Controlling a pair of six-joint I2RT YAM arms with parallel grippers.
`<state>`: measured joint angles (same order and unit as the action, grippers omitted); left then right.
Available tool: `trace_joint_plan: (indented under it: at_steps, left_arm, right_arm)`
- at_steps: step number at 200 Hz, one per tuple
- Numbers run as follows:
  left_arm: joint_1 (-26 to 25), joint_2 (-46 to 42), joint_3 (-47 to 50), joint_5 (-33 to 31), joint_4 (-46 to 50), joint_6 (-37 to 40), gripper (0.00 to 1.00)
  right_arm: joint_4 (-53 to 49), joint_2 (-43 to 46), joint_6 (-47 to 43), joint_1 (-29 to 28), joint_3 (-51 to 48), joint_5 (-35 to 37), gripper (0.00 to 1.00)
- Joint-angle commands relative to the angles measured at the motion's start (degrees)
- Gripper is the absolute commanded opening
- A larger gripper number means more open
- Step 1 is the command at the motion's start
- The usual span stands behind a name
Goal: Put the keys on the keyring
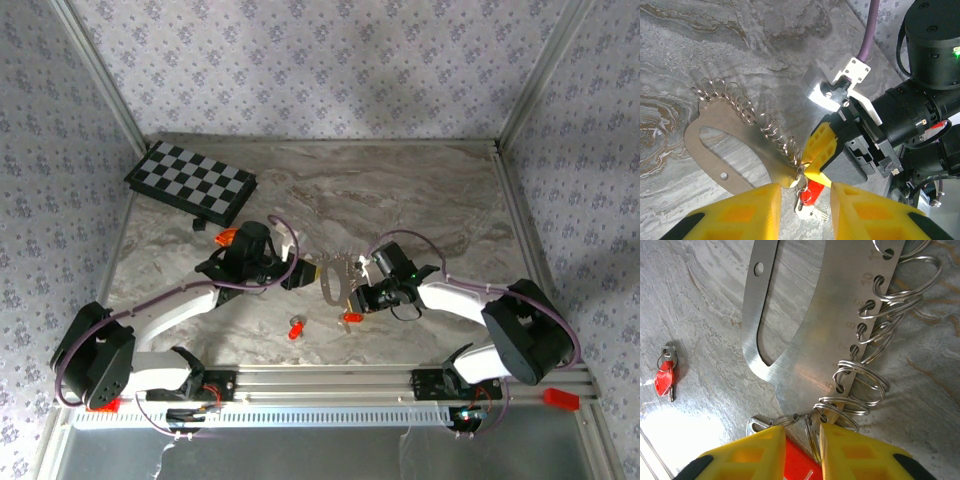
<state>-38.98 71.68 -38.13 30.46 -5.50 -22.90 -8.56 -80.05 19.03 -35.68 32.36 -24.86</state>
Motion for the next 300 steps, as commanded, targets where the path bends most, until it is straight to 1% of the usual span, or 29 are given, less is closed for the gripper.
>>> trace_joint_plan:
  at_steps: [1,52,67,123,132,152,172,204,231,247,273,300]
  left_arm:
    - [0.4,-1.5,0.1,1.0,-1.8,-0.9,0.31]
    - [1.1,-2.6,0.4,1.0,-2.2,-1.4,0.31]
    - [1.3,-3.0,0.6,1.0,-2.2,-1.5,0.3]
    - [1.6,-4.0,0.8,1.0,-2.2,-1.5,0.3]
    - [1.6,-4.3,0.7,1.0,-2.2,-1.5,0.3]
    - [1.6,-5.8,0.6,1.4,-2.1,-0.9,0.3]
    - [1.6,-7.9,0.5,2.1,-1.9,0.0,0.26]
    - [1.6,-11.9,-0.3,4.9,-1.6,1.3,0.23]
    - [1.5,-15.3,-0.9,8.6,-2.8,1.8,0.21]
    - [1.4,-17.2,-1.5,10.5,-3.6,2.1,0.19]
    - [0.9,-19.6,-3.2,13.5,-4.1,3.3,0.15]
    - [-0.1,-20.7,-5.4,16.7,-4.6,4.1,0.11]
  right_arm:
    - [-0.9,-0.7,0.0,-0.5,0.4,0.9,0.23]
    - [-1.2,-0.7,-0.4,-0.9,0.6,1.6,0.12]
    - [-1.6,-0.7,-0.7,-1.2,0.9,2.1,0.11]
    - [-4.0,0.7,-3.0,-3.4,1.8,5.1,0.0]
    - [-4.0,1.5,-3.5,-3.8,1.8,5.7,0.0]
    - [-3.8,4.7,-5.0,-5.1,1.5,7.6,0.0]
    - [-3.7,9.0,-7.5,-6.3,1.3,9.7,0.0]
    - [-1.4,19.5,-12.0,-7.4,-0.1,10.7,0.0]
    - [3.7,30.3,-15.0,-7.5,-2.6,8.7,0.0]
    - [5.2,34.6,-16.8,-7.4,-2.6,6.6,0.0]
    - [5.1,36.7,-18.6,-7.2,0.8,1.0,0.0]
    - [9.2,36.8,-17.1,-7.1,4.2,-3.9,0.0]
